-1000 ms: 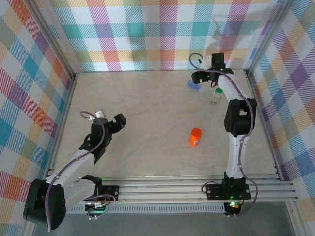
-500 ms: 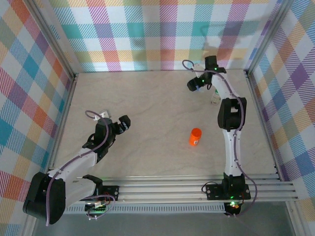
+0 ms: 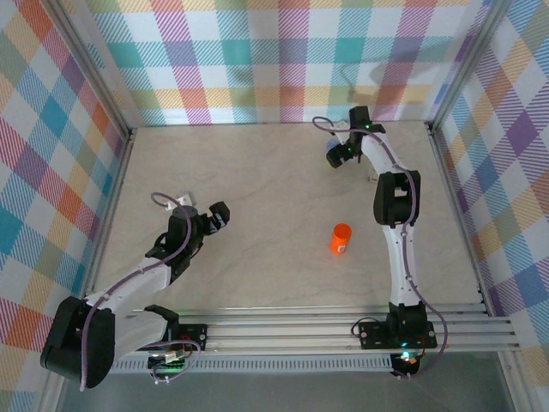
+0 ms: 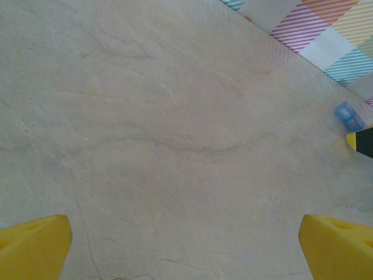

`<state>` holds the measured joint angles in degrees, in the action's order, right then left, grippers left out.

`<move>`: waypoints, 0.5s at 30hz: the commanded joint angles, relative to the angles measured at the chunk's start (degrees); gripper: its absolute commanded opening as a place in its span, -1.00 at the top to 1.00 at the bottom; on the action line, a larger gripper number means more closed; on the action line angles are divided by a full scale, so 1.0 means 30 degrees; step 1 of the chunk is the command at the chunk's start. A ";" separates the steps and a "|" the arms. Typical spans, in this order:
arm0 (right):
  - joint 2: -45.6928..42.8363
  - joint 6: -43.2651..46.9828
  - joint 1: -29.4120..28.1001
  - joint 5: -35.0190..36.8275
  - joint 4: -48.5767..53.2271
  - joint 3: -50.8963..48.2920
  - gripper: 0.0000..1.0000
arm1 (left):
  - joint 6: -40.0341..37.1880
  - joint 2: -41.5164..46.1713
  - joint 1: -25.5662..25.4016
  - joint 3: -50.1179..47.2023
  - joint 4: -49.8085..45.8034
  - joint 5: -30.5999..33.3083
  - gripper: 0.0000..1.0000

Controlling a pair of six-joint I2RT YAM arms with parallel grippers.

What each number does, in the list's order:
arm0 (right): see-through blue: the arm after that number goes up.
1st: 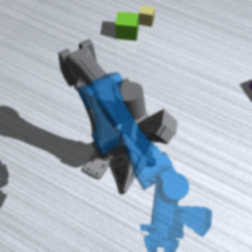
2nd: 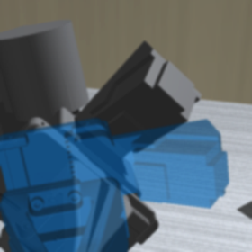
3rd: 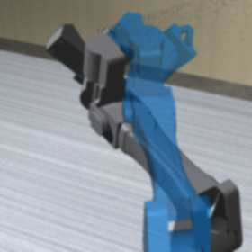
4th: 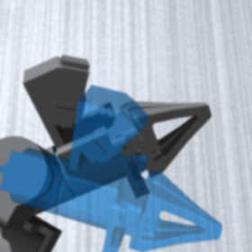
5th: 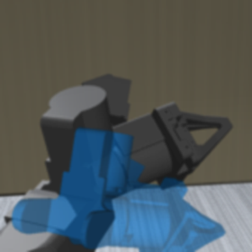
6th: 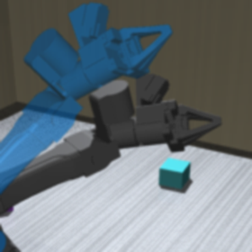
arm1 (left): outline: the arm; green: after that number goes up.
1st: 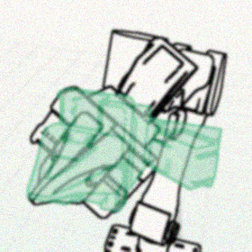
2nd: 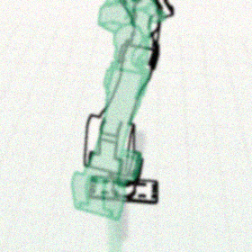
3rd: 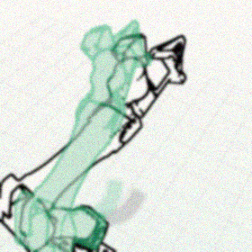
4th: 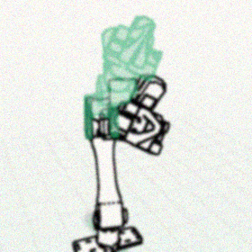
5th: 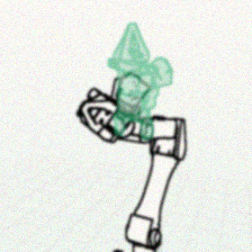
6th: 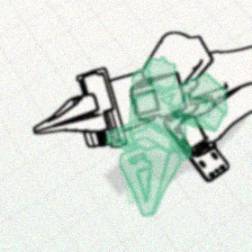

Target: Sort the pills into containers

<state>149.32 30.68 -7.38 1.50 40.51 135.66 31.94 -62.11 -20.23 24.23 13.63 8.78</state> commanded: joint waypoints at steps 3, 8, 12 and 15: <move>-0.0063 0.0775 -0.0276 -0.1641 0.0964 0.0455 -0.77 | 0.0106 -0.0545 -0.0259 0.0608 0.0350 -0.0218 -0.99; -0.0153 0.1747 -0.0679 -0.3057 0.1726 0.0187 -0.59 | 0.0140 -0.0918 -0.0318 0.0772 0.0291 -0.0311 -1.00; -0.0377 0.2457 -0.1241 -0.2374 0.1188 -0.0488 -0.48 | 0.0186 -0.0918 -0.0376 0.0772 0.0335 -0.0280 -0.99; -0.0408 0.2506 -0.1426 -0.2199 0.1016 -0.0502 -0.30 | 0.0221 -0.0965 -0.0406 0.0797 0.0350 -0.0241 -0.99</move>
<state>149.32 36.38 -10.55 -3.70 43.07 135.09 32.16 -64.77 -20.93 25.23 13.65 8.34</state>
